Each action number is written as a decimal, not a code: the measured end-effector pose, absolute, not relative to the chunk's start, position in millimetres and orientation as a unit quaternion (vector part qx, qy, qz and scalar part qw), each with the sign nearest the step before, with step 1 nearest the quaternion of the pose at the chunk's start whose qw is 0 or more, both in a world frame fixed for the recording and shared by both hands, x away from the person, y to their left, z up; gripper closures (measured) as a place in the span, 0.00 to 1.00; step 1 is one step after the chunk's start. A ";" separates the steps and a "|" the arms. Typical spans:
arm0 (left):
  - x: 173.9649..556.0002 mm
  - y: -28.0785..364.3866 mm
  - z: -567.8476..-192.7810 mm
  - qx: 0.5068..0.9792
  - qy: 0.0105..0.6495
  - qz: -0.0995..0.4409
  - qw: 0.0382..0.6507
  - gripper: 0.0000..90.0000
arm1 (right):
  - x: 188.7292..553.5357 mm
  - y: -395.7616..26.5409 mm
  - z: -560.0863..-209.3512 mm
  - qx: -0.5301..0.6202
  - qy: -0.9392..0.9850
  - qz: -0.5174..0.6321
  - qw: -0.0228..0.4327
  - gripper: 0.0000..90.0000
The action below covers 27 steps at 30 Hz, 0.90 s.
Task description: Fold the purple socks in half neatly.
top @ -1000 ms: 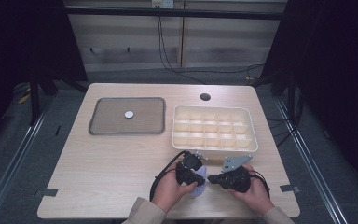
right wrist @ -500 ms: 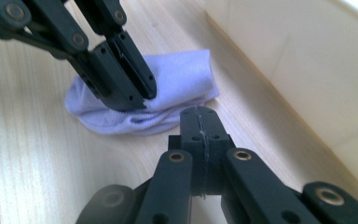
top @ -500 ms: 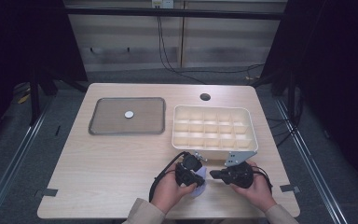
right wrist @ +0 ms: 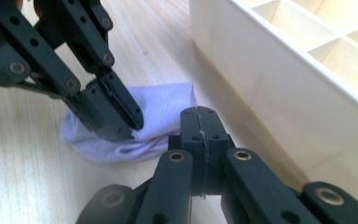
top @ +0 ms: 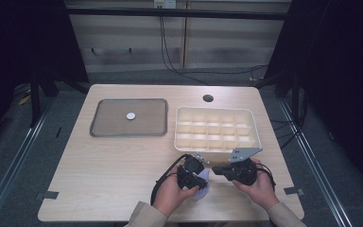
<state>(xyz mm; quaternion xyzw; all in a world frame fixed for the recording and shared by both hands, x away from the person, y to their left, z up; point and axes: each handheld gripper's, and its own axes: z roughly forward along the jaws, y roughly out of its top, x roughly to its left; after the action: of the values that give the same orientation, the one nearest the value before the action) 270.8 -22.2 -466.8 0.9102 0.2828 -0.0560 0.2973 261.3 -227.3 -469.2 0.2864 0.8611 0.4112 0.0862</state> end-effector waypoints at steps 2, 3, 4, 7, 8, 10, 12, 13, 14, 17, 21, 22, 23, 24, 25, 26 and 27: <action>270.6 -22.3 -466.8 0.911 0.283 -0.055 0.297 0.92 | 262.4 -225.6 -467.9 0.284 0.861 0.412 0.089 1.00; 270.5 -22.4 -466.7 0.911 0.283 -0.054 0.297 0.92 | 262.6 -225.1 -467.4 0.285 0.860 0.413 0.089 1.00; 270.5 -22.4 -466.7 0.911 0.282 -0.054 0.296 0.92 | 263.1 -224.4 -466.8 0.284 0.860 0.414 0.088 1.00; 270.6 -22.2 -466.9 0.910 0.283 -0.055 0.298 0.92 | 264.5 -221.7 -465.3 0.282 0.862 0.413 0.086 1.00; 270.6 -22.1 -467.0 0.910 0.283 -0.056 0.299 0.92 | 265.0 -220.8 -465.0 0.281 0.863 0.411 0.088 1.00; 270.6 -22.0 -467.1 0.909 0.284 -0.056 0.300 0.92 | 266.4 -218.5 -464.0 0.277 0.865 0.410 0.087 1.00; 270.7 -21.8 -467.2 0.909 0.284 -0.057 0.300 0.92 | 267.6 -215.8 -462.3 0.274 0.867 0.407 0.089 1.00; 270.7 -21.7 -467.2 0.909 0.284 -0.057 0.300 0.92 | 268.3 -214.6 -461.3 0.271 0.868 0.407 0.089 1.00; 270.7 -21.6 -467.3 0.909 0.284 -0.057 0.300 0.92 | 269.0 -213.6 -460.1 0.270 0.867 0.409 0.091 1.00; 270.8 -21.4 -467.5 0.909 0.283 -0.057 0.302 0.92 | 270.9 -210.3 -458.1 0.265 0.869 0.409 0.091 1.00; 270.8 -21.0 -467.4 0.909 0.282 -0.056 0.301 0.92 | 272.6 -206.3 -457.9 0.263 0.869 0.410 0.087 1.00; 270.9 -20.9 -467.4 0.909 0.281 -0.057 0.301 0.92 | 272.7 -205.1 -458.1 0.262 0.870 0.409 0.086 1.00; 270.8 -20.7 -467.4 0.910 0.281 -0.056 0.301 0.92 | 272.8 -203.7 -458.8 0.263 0.870 0.409 0.084 1.00; 270.8 -20.6 -467.5 0.909 0.281 -0.056 0.302 0.92 | 273.0 -202.4 -459.9 0.260 0.871 0.409 0.084 1.00; 270.7 -20.5 -467.8 0.909 0.280 -0.057 0.304 0.92 | 272.9 -201.2 -460.9 0.259 0.871 0.410 0.082 1.00; 270.6 -20.5 -467.6 0.909 0.281 -0.057 0.303 0.92 | 272.9 -199.7 -462.7 0.256 0.871 0.411 0.079 1.00; 270.6 -20.4 -467.7 0.909 0.281 -0.057 0.303 0.92 | 273.1 -198.1 -464.5 0.255 0.872 0.411 0.077 1.00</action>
<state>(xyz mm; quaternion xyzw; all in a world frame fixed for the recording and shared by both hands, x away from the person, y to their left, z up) 270.6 -20.4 -467.7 0.9089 0.2808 -0.0572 0.3029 273.1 -198.1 -464.5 0.2548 0.8717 0.4114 0.0772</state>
